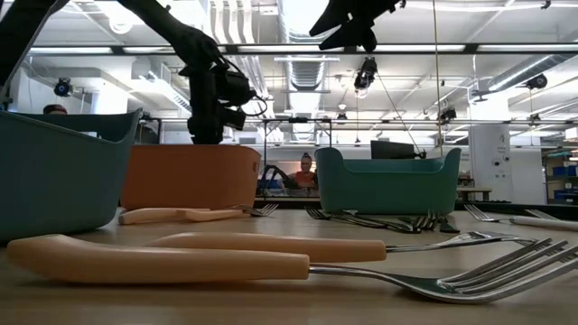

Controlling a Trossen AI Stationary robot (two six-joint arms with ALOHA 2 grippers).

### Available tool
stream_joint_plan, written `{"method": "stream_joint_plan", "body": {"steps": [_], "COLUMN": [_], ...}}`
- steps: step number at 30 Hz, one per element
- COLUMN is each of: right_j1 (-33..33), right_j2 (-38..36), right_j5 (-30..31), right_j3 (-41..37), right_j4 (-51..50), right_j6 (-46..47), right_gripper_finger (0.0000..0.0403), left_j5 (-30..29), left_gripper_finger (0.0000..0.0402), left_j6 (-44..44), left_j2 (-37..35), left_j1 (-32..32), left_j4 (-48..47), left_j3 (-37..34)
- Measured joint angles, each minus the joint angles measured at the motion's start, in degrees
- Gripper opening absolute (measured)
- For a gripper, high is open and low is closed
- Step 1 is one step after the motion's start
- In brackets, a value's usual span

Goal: Sort silverware by color (type)
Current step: Put the black fork into the orange bin

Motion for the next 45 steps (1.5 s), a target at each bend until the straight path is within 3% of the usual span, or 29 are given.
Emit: {"method": "stream_joint_plan", "body": {"steps": [29, 39, 45], "right_j1": [0.00, 0.00, 0.03], "right_j2": [0.02, 0.02, 0.02], "right_j5": [-0.02, -0.07, -0.09], "right_j3": [0.00, -0.02, -0.01], "right_j4": [0.09, 0.09, 0.10], "right_j6": [-0.67, -0.87, 0.62], "right_gripper_finger": [0.0215, 0.0215, 0.0215], "left_j5": [0.28, 0.01, -0.05], "left_gripper_finger": [0.0002, 0.0074, 0.0088], "left_j6": [-0.29, -1.14, -6.62], "left_j2": [3.50, 3.26, 0.15], "left_j1": [0.07, 0.13, 0.08], "left_j4": [1.19, 1.25, -2.30], "left_j3": [-0.04, 0.00, 4.64]}}
